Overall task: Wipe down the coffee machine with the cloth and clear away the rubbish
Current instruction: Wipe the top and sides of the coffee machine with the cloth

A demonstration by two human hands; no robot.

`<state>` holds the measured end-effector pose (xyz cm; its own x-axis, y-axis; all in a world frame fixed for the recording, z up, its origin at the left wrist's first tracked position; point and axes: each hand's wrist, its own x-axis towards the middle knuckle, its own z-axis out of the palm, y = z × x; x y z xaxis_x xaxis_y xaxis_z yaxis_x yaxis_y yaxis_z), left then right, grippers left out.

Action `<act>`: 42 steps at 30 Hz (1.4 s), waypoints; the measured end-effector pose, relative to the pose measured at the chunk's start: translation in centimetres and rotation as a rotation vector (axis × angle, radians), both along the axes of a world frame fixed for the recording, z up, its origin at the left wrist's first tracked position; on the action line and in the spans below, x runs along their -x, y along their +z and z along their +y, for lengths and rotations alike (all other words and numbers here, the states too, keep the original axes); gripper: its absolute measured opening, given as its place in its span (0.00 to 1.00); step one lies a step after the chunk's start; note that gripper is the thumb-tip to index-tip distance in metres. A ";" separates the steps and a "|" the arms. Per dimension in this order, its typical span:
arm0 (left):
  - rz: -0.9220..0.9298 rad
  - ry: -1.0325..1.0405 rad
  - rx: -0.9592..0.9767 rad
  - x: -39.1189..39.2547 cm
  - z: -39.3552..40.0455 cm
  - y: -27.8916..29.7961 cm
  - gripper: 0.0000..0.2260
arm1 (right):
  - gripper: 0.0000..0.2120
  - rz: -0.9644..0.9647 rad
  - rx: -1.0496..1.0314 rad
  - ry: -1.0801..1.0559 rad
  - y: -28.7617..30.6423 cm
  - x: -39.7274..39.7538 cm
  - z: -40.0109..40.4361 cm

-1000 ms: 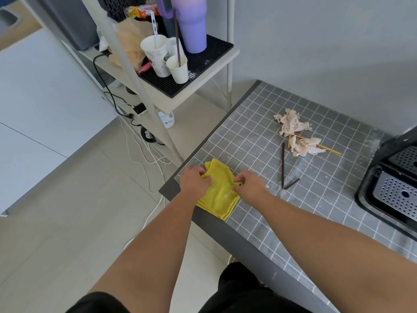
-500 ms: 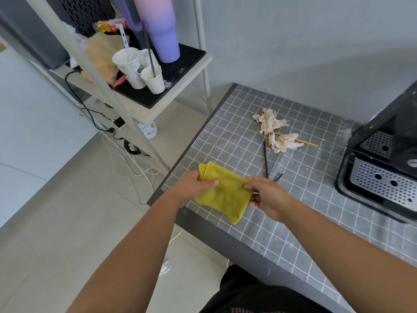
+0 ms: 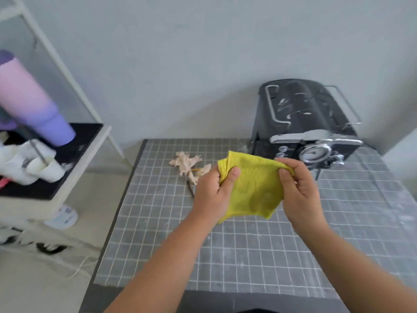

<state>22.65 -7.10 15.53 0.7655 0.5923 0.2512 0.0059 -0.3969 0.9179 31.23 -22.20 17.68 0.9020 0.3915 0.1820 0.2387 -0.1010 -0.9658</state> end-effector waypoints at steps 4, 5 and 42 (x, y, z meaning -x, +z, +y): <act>-0.062 -0.121 -0.085 -4.3 -2.5 2.5 0.08 | 0.15 -0.117 -0.063 -0.247 1.8 -1.7 -2.9; -0.072 -0.131 -0.096 -5.2 -3.0 3.0 0.08 | 0.15 -0.144 -0.050 -0.281 2.1 -2.4 -3.5; 0.232 0.412 -0.135 -20.8 -3.2 7.0 0.13 | 0.27 -0.753 0.948 0.605 6.1 -19.5 -1.3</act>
<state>43.42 -10.25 22.51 0.5192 0.8317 0.1967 0.3858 -0.4334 0.8144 50.77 -23.51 23.78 0.3468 0.9379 -0.0079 0.9186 -0.3413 -0.1992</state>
